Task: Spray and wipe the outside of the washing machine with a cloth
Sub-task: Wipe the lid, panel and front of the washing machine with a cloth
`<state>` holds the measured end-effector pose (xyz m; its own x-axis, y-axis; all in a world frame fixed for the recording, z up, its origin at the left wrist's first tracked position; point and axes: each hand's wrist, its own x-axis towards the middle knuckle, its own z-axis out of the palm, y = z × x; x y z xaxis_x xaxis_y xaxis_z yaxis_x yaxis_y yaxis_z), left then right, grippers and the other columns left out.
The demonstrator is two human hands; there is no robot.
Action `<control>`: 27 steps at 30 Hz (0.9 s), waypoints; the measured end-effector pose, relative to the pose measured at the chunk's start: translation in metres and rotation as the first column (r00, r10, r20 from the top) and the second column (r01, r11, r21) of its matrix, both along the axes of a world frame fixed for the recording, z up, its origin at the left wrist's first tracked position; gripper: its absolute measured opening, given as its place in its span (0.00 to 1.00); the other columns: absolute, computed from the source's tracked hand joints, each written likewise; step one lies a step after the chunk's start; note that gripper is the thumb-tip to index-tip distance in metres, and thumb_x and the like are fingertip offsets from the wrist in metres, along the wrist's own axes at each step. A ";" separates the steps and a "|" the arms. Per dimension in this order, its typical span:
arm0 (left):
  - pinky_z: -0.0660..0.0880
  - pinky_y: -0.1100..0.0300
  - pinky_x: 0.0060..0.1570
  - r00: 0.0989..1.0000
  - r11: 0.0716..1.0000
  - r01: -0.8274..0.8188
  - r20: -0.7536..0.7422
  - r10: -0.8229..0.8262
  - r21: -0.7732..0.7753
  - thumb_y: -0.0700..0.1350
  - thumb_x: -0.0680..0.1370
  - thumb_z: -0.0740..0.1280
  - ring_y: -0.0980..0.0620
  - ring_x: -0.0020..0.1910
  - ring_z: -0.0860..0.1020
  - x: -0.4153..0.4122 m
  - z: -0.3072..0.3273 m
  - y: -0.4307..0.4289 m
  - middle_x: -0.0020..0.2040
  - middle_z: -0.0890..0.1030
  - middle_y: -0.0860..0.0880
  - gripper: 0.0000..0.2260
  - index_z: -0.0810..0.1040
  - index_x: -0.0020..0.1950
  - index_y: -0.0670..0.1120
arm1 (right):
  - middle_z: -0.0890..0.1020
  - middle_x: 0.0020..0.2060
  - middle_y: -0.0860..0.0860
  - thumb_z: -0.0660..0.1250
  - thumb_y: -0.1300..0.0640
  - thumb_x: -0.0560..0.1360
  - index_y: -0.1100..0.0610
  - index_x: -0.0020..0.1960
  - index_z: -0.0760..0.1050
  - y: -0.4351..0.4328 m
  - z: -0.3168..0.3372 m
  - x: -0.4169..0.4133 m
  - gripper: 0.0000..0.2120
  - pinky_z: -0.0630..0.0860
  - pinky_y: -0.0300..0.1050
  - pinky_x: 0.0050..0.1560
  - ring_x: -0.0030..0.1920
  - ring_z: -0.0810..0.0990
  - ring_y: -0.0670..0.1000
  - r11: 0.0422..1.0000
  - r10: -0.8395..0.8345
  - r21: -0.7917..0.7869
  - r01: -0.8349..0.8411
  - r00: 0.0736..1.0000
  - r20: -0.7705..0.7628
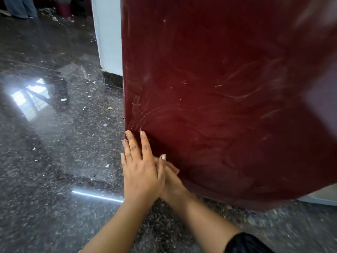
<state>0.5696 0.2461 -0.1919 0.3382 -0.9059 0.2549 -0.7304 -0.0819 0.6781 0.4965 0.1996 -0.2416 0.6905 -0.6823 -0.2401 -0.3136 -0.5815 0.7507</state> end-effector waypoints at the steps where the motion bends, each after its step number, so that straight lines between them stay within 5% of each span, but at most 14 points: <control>1: 0.45 0.48 0.74 1.000 1.000 -0.001 -0.011 0.000 -0.023 0.58 0.78 0.52 0.47 0.74 0.37 -0.002 0.001 -0.003 0.73 0.31 0.45 0.34 0.32 0.71 0.48 | 0.76 0.64 0.42 0.41 0.58 0.80 0.48 0.70 0.65 0.001 -0.011 -0.005 0.24 0.59 0.43 0.72 0.64 0.72 0.43 0.994 -0.057 0.087 0.062 0.997 -0.056; 3: 0.46 0.49 0.74 0.999 0.998 0.031 -0.043 -0.033 -0.046 0.59 0.77 0.52 0.49 0.74 0.37 -0.005 0.001 -0.005 0.72 0.29 0.48 0.34 0.31 0.71 0.49 | 0.77 0.61 0.35 0.55 0.40 0.78 0.41 0.64 0.72 0.006 -0.007 -0.022 0.18 0.56 0.37 0.72 0.65 0.71 0.41 0.997 -0.065 0.047 0.068 0.996 -0.062; 5: 0.47 0.49 0.74 0.998 0.997 0.063 -0.020 -0.064 -0.032 0.58 0.77 0.52 0.48 0.75 0.38 -0.005 -0.004 -0.004 0.71 0.29 0.48 0.35 0.32 0.72 0.48 | 0.78 0.62 0.41 0.59 0.42 0.74 0.50 0.66 0.73 0.006 -0.010 -0.043 0.23 0.54 0.48 0.73 0.68 0.67 0.55 0.992 0.120 -0.004 -0.123 0.971 -0.208; 8: 0.49 0.47 0.73 0.992 0.991 0.129 -0.004 -0.129 0.038 0.57 0.78 0.53 0.45 0.75 0.39 -0.007 -0.016 0.003 0.71 0.29 0.46 0.35 0.34 0.73 0.46 | 0.67 0.72 0.44 0.58 0.43 0.75 0.52 0.73 0.61 -0.001 0.010 -0.086 0.29 0.47 0.56 0.73 0.74 0.58 0.51 0.973 0.222 -0.059 -0.223 0.975 -0.026; 13: 0.54 0.47 0.72 0.982 0.980 0.183 -0.071 -0.177 0.077 0.58 0.77 0.53 0.41 0.75 0.47 -0.027 -0.027 0.004 0.70 0.27 0.46 0.36 0.33 0.72 0.46 | 0.69 0.71 0.46 0.64 0.48 0.73 0.50 0.70 0.69 -0.009 0.030 -0.116 0.26 0.48 0.58 0.72 0.73 0.59 0.52 0.965 0.251 -0.155 -0.211 0.915 0.317; 17: 0.55 0.47 0.72 0.973 0.974 0.198 -0.139 -0.183 0.106 0.64 0.74 0.46 0.40 0.75 0.47 -0.045 -0.031 0.003 0.68 0.23 0.48 0.36 0.27 0.69 0.50 | 0.69 0.70 0.44 0.70 0.48 0.67 0.50 0.72 0.62 -0.013 0.017 -0.153 0.36 0.54 0.59 0.69 0.72 0.61 0.51 0.953 0.278 -0.174 -0.248 0.944 0.177; 20: 0.59 0.44 0.70 0.967 0.961 0.232 -0.147 -0.210 0.154 0.65 0.73 0.45 0.37 0.74 0.51 -0.054 -0.036 0.004 0.67 0.21 0.48 0.37 0.26 0.70 0.50 | 0.70 0.69 0.43 0.72 0.48 0.66 0.50 0.71 0.66 -0.007 0.010 -0.199 0.35 0.52 0.58 0.70 0.71 0.66 0.49 0.953 0.278 -0.140 -0.269 0.959 0.046; 27: 0.62 0.44 0.68 0.946 0.920 0.316 -0.152 -0.287 0.233 0.61 0.76 0.51 0.36 0.73 0.53 -0.074 -0.048 0.007 0.65 0.19 0.47 0.37 0.29 0.72 0.47 | 0.58 0.74 0.41 0.53 0.54 0.78 0.45 0.75 0.56 0.001 0.025 -0.221 0.26 0.53 0.62 0.69 0.72 0.54 0.56 0.906 0.248 -0.420 -0.046 0.863 0.439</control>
